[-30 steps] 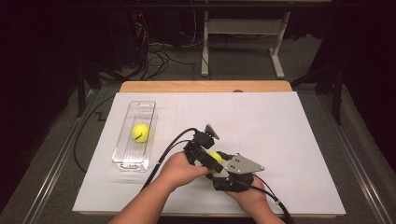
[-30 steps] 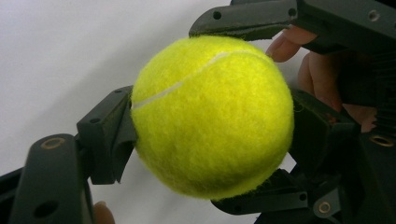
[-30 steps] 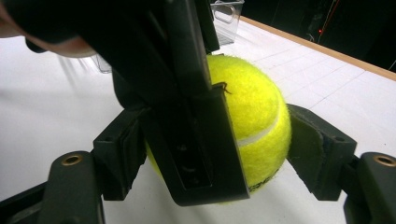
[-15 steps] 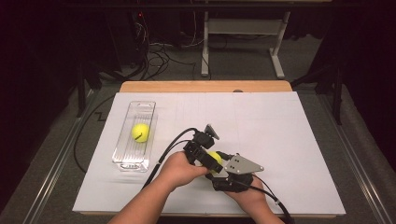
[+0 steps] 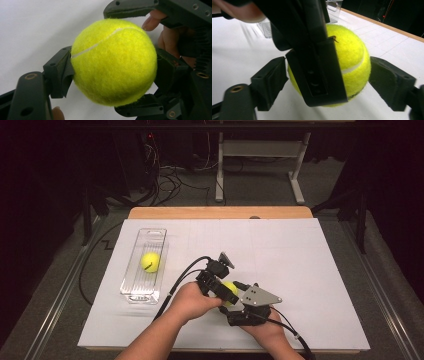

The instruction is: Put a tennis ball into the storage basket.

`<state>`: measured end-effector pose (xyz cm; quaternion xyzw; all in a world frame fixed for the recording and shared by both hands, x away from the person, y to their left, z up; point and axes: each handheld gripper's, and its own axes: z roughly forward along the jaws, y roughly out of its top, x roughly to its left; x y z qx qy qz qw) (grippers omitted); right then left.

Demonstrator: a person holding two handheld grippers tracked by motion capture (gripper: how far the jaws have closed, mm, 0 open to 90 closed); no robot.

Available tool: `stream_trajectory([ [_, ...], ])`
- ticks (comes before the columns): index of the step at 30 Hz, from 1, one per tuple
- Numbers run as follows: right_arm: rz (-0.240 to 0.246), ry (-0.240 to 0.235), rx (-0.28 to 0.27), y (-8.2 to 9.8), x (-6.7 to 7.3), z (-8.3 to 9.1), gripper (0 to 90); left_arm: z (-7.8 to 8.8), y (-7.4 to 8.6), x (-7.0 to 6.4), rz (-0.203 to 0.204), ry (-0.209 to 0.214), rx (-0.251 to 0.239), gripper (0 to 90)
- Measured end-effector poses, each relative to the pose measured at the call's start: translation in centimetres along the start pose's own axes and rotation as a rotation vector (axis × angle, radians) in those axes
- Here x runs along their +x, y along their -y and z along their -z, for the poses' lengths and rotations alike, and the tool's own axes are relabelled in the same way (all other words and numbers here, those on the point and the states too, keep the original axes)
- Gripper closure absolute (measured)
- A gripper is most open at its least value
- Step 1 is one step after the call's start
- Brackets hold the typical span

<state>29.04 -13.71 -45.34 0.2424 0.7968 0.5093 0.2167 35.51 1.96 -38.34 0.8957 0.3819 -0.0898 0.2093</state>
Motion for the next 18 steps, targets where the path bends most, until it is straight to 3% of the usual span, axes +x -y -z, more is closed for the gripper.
stream_trajectory([
  [18,-0.030,-0.003,-0.004,0.30,-0.37,0.65,0.3,0.69,0.38,0.43,0.001,-0.065,-0.004,26.7],
])
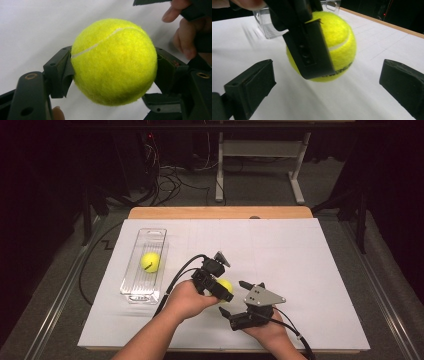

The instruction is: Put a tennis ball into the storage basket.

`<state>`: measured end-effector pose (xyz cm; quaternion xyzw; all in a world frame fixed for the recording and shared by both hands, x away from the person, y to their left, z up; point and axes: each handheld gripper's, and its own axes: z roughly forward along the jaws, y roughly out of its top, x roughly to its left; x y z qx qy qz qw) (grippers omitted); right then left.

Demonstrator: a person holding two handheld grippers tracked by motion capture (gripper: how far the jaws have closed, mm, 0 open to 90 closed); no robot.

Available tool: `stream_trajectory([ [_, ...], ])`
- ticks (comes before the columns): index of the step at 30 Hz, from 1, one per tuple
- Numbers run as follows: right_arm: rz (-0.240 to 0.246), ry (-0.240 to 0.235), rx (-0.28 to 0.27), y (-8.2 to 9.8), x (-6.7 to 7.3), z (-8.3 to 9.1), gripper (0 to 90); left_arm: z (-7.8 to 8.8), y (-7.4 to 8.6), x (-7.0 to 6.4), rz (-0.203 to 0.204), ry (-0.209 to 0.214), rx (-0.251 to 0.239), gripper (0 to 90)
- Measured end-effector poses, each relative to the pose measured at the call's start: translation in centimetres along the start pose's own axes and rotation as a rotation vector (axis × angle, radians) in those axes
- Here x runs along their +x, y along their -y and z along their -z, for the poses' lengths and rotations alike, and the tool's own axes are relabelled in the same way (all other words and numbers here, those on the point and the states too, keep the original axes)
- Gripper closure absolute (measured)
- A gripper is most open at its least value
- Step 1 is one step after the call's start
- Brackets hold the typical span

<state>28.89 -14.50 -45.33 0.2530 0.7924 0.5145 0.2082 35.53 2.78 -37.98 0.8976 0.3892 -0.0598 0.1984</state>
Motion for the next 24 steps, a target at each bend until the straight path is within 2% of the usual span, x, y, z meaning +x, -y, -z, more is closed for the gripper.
stream_trajectory([
  [9,-0.009,0.022,-0.011,0.1,-0.6,0.8,0.2,0.1,0.1,0.2,0.001,-0.013,-0.003,26.7],
  [15,-0.014,0.029,0.005,0.4,-1.1,1.3,0.3,0.4,0.4,0.5,0.011,-0.016,-0.009,26.7],
  [24,-0.020,0.069,-0.001,0.6,-2.5,2.8,0.3,0.8,0.7,1.1,0.025,-0.022,-0.007,26.7],
])
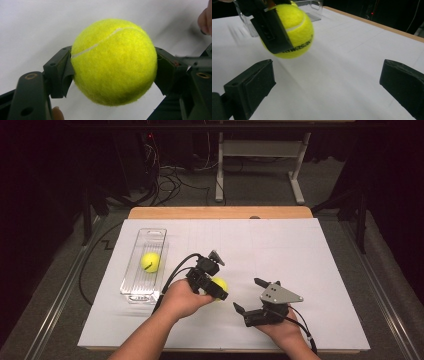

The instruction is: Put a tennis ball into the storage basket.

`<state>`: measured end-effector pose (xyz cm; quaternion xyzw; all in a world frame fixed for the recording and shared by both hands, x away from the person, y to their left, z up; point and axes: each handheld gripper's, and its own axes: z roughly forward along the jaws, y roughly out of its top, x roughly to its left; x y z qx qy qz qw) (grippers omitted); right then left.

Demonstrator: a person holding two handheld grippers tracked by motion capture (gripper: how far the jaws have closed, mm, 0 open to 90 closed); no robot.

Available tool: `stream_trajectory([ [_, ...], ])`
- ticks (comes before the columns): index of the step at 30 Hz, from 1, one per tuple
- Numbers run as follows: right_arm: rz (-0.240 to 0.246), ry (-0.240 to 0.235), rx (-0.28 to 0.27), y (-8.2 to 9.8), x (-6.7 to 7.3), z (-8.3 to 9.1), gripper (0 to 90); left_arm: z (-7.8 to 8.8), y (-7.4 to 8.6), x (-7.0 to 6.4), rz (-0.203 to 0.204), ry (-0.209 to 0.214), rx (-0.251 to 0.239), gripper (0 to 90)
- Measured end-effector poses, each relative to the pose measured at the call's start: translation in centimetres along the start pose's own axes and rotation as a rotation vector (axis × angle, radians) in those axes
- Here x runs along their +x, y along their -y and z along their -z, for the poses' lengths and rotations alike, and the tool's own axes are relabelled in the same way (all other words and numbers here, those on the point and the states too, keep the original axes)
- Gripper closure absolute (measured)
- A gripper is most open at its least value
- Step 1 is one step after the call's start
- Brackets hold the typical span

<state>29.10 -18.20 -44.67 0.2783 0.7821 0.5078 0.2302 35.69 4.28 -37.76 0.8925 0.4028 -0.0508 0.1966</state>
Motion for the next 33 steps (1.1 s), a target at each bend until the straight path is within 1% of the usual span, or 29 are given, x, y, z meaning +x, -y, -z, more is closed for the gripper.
stream_trajectory([
  [5,-0.008,0.032,-0.011,0.3,-1.2,1.1,0.3,0.2,0.4,0.6,0.018,-0.004,-0.004,26.7],
  [11,-0.019,0.075,-0.002,1.2,-2.7,2.7,0.3,0.3,0.8,1.2,0.032,0.001,-0.006,26.7],
  [14,-0.052,0.089,-0.007,1.5,-3.4,3.4,0.3,0.3,1.0,1.4,0.032,0.001,-0.001,26.7],
  [17,-0.073,0.105,-0.014,1.7,-3.9,4.0,0.3,0.4,1.1,1.6,0.037,0.001,-0.004,26.6],
  [20,-0.074,0.123,-0.019,2.0,-4.3,4.6,0.3,0.6,1.3,1.9,0.045,0.000,-0.013,26.7],
  [25,-0.085,0.135,-0.016,2.4,-5.0,5.3,0.3,0.9,1.7,2.4,0.054,-0.001,-0.010,26.7],
  [31,-0.094,0.145,-0.017,2.6,-5.3,5.8,0.3,1.1,2.1,3.0,0.061,0.004,0.002,26.6],
  [33,-0.093,0.145,-0.017,2.5,-5.3,5.8,0.3,1.2,2.3,3.2,0.063,0.000,0.003,26.6],
])
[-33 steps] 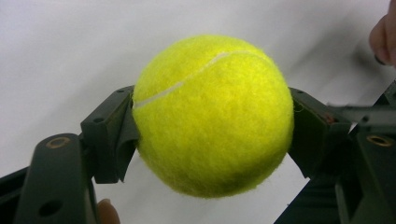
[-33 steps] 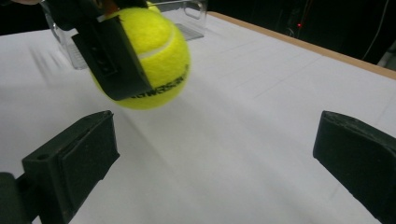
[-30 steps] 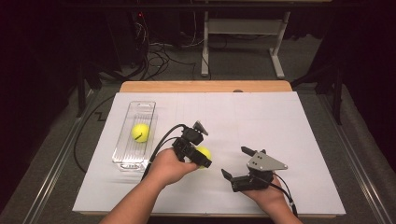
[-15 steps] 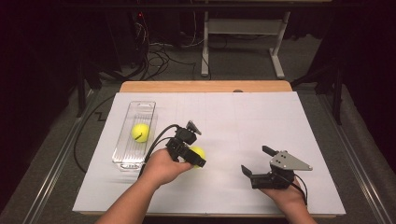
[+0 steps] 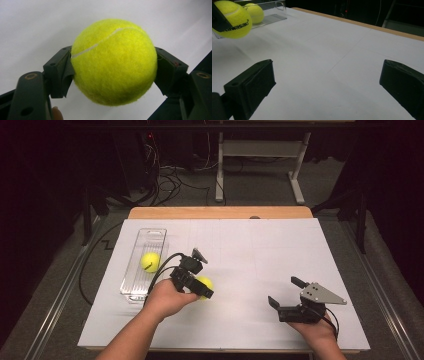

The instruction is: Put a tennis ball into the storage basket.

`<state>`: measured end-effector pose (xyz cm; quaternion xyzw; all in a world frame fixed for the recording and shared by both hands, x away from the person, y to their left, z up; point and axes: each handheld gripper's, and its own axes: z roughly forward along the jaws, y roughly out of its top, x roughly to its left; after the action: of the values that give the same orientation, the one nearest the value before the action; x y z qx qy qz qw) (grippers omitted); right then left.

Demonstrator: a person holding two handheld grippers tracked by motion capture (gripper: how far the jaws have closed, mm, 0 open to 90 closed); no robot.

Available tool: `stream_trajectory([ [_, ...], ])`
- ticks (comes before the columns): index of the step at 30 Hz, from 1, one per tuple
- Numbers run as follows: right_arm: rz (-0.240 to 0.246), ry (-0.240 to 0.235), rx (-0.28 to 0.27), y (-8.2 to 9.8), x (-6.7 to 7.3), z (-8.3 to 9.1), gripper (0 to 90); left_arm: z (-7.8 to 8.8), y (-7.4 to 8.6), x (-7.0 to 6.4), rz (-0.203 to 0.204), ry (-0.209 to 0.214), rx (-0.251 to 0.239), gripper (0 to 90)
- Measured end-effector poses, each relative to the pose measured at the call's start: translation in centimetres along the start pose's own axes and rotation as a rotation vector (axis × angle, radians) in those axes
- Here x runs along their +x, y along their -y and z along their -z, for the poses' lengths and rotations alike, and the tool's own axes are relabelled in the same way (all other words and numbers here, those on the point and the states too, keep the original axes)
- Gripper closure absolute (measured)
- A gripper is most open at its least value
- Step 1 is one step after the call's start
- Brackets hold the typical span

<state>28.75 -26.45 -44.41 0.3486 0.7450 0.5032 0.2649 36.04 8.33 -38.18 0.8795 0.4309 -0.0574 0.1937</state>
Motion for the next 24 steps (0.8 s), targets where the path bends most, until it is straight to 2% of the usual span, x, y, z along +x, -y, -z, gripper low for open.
stream_trajectory([
  [14,-0.006,-0.002,-0.013,0.1,-0.3,0.0,0.3,1.0,1.5,2.0,0.038,-0.017,0.002,26.7],
  [24,-0.002,-0.008,-0.022,0.0,-0.1,0.1,0.4,1.7,2.1,2.7,0.052,-0.030,0.018,26.7],
])
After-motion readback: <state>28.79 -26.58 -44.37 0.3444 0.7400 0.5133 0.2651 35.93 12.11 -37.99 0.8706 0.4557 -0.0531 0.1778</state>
